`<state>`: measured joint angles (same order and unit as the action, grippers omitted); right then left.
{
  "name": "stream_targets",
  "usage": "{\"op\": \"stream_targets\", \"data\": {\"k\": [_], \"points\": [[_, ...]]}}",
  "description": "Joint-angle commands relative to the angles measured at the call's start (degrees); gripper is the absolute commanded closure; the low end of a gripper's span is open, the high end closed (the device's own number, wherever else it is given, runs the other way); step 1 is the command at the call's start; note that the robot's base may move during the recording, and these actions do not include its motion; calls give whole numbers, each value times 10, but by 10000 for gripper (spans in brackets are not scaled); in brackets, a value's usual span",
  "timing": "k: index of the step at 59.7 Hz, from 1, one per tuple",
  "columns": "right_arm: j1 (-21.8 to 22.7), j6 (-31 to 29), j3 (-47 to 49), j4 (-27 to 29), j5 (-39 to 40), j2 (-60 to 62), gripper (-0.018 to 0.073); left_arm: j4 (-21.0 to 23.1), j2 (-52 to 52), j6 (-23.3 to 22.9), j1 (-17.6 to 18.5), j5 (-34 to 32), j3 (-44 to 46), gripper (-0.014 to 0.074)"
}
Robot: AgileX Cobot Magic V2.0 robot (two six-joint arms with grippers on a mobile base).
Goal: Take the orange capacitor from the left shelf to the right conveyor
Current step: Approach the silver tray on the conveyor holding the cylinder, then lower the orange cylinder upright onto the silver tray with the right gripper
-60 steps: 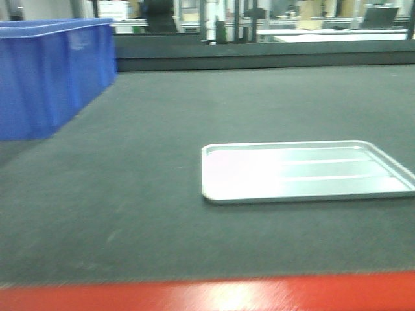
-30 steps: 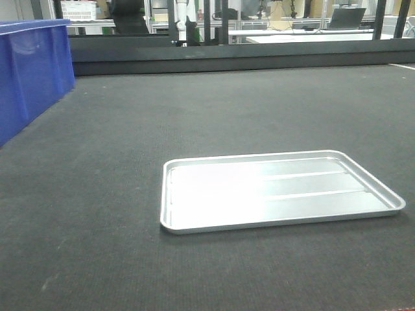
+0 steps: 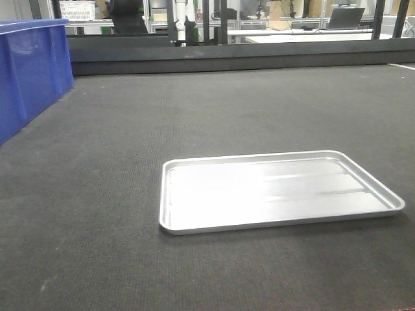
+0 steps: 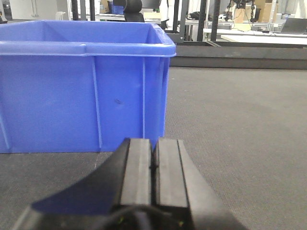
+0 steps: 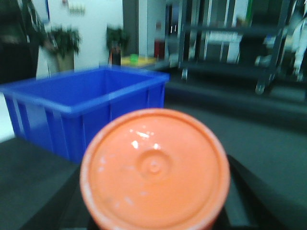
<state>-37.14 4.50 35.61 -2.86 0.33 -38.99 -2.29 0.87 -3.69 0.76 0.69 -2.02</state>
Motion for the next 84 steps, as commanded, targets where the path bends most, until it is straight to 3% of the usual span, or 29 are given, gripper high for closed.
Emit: {"op": "stream_targets", "data": {"k": [1,14,23,33,58,63,75,79,84], "points": [[4,-4,13,-8,98,-86,508,1,4,-4,1,-52,-12,722],[4,-4,13,13,211,-260,508,1,4,-4,1,-52,-12,722],[4,-4,13,41,245,-335,508,1,4,-4,1,-52,-12,722],[4,-4,1,43,274,-389,508,1,4,-4,1,-52,-12,722],[4,-4,-79,88,509,-489,499,1,4,-4,1,-52,-12,722],[4,-4,-79,98,540,-501,426,1,4,-4,1,-52,-12,722],[4,-4,-79,98,569,-528,26,1,4,-4,1,-52,-12,722],[4,-4,-79,98,569,-534,-40,1,4,-4,1,-52,-12,722],[4,-4,-79,97,569,-538,-60,1,4,-4,1,-52,-12,722]]}}
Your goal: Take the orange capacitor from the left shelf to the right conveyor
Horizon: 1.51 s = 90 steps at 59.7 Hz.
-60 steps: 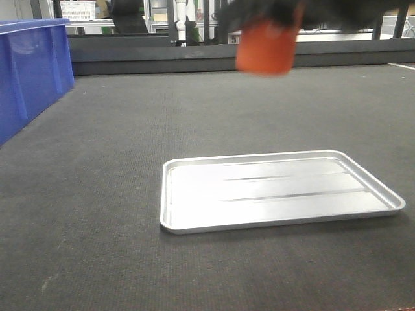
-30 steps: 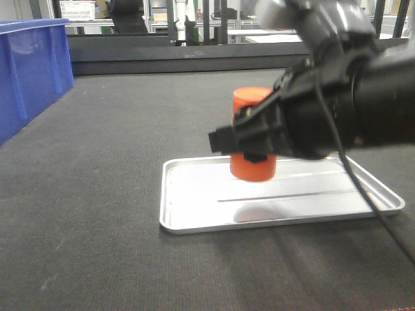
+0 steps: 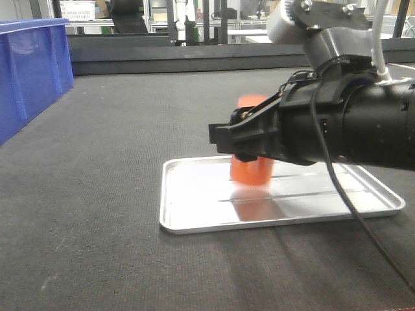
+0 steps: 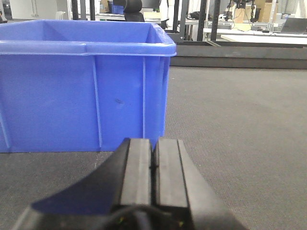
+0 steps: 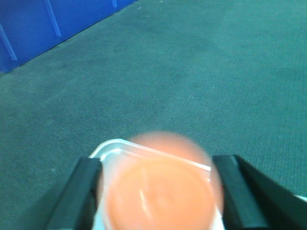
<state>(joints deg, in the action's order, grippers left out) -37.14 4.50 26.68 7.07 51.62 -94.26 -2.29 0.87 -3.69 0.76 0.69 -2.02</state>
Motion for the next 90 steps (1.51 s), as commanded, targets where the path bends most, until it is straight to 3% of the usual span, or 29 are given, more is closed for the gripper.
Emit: {"op": "stream_targets", "data": {"k": [1,26,40,46,57,61,73,90], "points": [[4,-4,11,-2,56,15,-59,1,4,-4,1,-52,-12,722],[3,-4,11,-7,127,45,-55,1,4,-4,1,-52,-12,722],[3,-4,11,-6,39,164,-44,1,4,-4,1,-52,-12,722],[3,-4,11,-6,-28,237,58,1,4,-4,1,-52,-12,722],[3,-4,11,-4,-176,366,520,1,4,-4,1,-52,-12,722],[3,-4,11,-4,-213,409,490,1,4,-4,1,-52,-12,722],[3,-4,11,-4,-303,495,511,1,4,-4,1,-52,-12,722],[6,-12,11,-4,-309,503,511,1,4,-4,1,-52,-12,722]]}}
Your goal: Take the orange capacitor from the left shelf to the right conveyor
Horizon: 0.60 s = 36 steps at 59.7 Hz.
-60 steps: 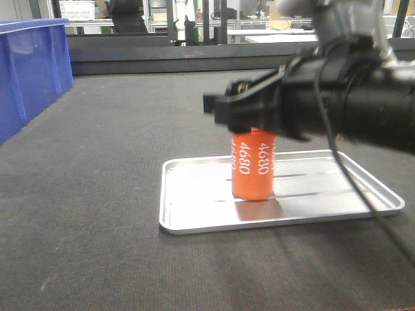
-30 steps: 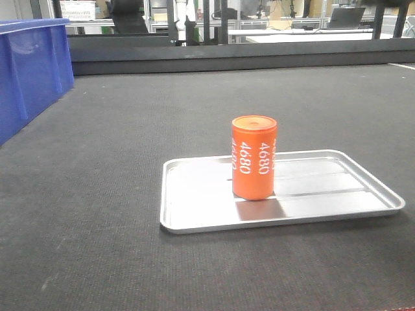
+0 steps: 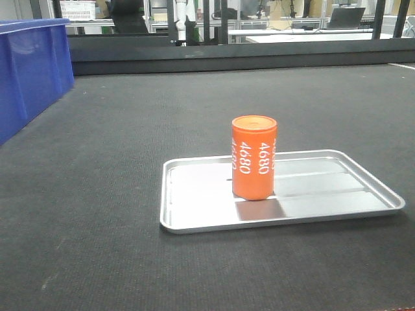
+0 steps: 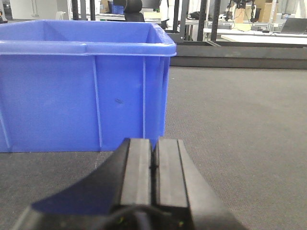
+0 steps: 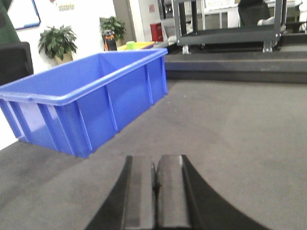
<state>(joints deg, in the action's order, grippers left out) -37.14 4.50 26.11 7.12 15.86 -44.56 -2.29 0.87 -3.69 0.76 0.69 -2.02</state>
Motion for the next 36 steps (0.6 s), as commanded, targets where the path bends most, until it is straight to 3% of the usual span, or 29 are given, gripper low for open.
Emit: {"op": "stream_targets", "data": {"k": [1,12,20,29,36], "points": [[8,-19,16,-4,51,6,511,1,4,-4,1,-52,-12,722],[73,-138,16,4,87,26,510,1,4,-4,1,-52,-12,722],[182,-154,16,37,89,70,510,1,4,-4,1,-52,-12,722],[299,-158,16,55,12,153,510,1,4,-4,1,-52,-12,722],[339,-179,11,55,-86,228,510,1,4,-4,1,-52,-12,722]]}}
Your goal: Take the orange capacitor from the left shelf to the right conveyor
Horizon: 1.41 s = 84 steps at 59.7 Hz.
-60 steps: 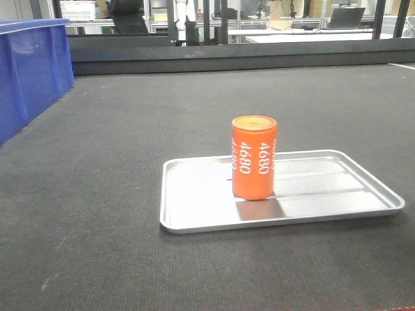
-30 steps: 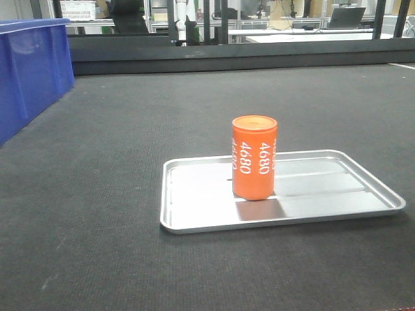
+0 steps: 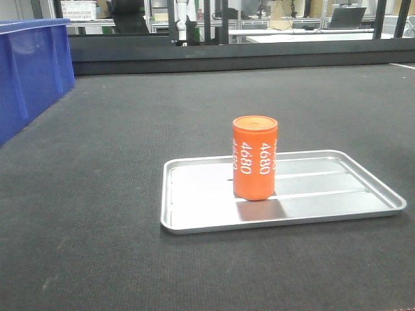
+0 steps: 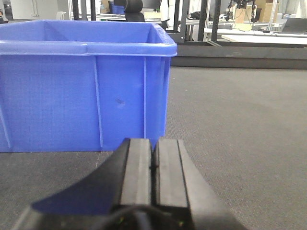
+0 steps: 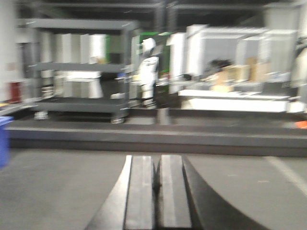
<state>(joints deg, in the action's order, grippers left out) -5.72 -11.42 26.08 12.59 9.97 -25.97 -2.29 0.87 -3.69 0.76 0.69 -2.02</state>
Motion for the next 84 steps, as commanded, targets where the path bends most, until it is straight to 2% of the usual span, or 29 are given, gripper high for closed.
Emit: {"op": "stream_targets", "data": {"k": [1,9,22,33,51,58,68,84], "points": [[28,-23,9,0,-36,51,510,1,4,-4,1,-52,-12,722],[33,-26,-35,0,-86,140,510,1,4,-4,1,-52,-12,722],[33,-23,-140,1,-84,266,510,1,4,-4,1,-52,-12,722],[36,-23,-212,5,-74,273,510,1,4,-4,1,-52,-12,722],[36,-22,-245,7,-49,273,510,1,4,-4,1,-52,-12,722],[36,33,-256,1,-21,273,510,1,4,-4,1,-52,-12,722],[36,106,-267,-66,3,273,510,1,4,-4,1,-52,-12,722],[37,109,-267,-75,4,278,510,1,4,-4,1,-52,-12,722]]}}
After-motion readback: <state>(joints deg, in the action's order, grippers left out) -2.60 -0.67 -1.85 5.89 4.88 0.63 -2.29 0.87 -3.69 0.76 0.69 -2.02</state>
